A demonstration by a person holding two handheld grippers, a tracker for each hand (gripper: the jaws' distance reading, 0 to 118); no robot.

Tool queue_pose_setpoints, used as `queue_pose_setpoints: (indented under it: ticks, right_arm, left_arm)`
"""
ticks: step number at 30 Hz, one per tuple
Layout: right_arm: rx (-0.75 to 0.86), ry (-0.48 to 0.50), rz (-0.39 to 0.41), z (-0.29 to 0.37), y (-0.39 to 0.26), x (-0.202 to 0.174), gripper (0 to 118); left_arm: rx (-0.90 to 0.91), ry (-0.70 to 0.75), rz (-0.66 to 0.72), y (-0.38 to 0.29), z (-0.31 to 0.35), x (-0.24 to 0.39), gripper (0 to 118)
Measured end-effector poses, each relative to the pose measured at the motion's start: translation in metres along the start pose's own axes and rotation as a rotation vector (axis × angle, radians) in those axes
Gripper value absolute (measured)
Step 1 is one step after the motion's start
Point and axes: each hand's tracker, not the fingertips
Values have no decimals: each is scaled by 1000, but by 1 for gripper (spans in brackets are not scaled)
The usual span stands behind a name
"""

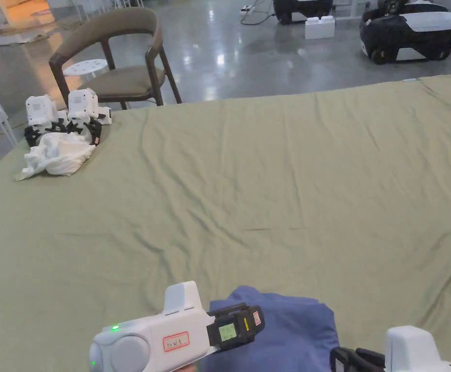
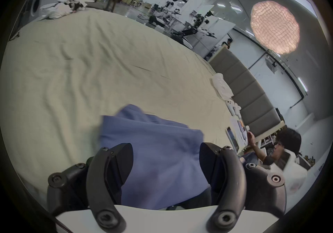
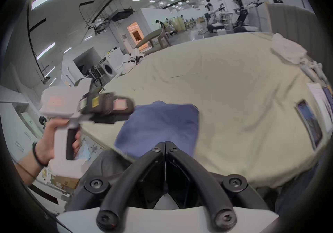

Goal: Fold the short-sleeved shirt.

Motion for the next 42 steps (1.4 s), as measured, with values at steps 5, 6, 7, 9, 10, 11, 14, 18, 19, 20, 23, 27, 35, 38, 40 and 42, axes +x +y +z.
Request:
queue_pose_setpoints:
  ticks: [5, 6, 7, 9, 10, 11, 14, 18, 19, 20, 23, 27, 35, 38, 40, 42]
  right_arm:
    - [-136, -109, -21, -85, 28, 18, 0]
    - [-177, -163, 7, -100, 27, 23, 0]
    - [-204, -165, 19, -111, 24, 28, 0]
    - [-204, -194, -38, -118, 26, 36, 0]
    - [-214, -184, -80, -117, 32, 37, 0]
    - [-241, -184, -96, -117, 35, 36, 0]
    - [-244, -196, -50, -117, 35, 32, 0]
    - [-227, -223, -3, -117, 29, 24, 0]
    - [-222, -225, 2, -117, 28, 25, 0]
    - [-215, -224, 1, -116, 26, 25, 0]
    - [-207, -216, -28, -115, 26, 29, 0]
    - [-201, -224, -37, -111, 27, 25, 0]
    - [18, 137, -400, -22, 16, 62, 0]
    - [56, 87, -389, 4, 1, 65, 0]
    - [60, 74, -388, 11, -7, 66, 0]
    - [69, 62, -369, 18, -11, 63, 0]
  left_arm:
    - [26, -32, 166, -5, 15, -50, 92]
    - [41, -35, 194, -6, 15, -58, 93]
    - [46, -39, 209, -7, 15, -63, 93]
    - [39, -38, 228, -9, 11, -71, 93]
    - [41, -38, 239, -10, 8, -74, 93]
    - [34, -51, 256, -10, 4, -77, 93]
    - [2, -154, 339, -11, -14, -81, 93]
    - [-59, -284, 481, -14, -47, -89, 92]
    - [-46, -294, 516, -17, -53, -91, 86]
    - [-33, -282, 546, -20, -59, -92, 67]
    - [-46, -227, 522, -24, -67, -89, 27]
    - [-24, -183, 482, -20, -60, -79, 20]
    - [167, -102, 477, 32, 77, -166, 18]
    - [244, 118, 503, 60, 140, -232, 18]
    - [235, 209, 538, 73, 165, -268, 18]
    - [267, 319, 534, 80, 177, -292, 18]
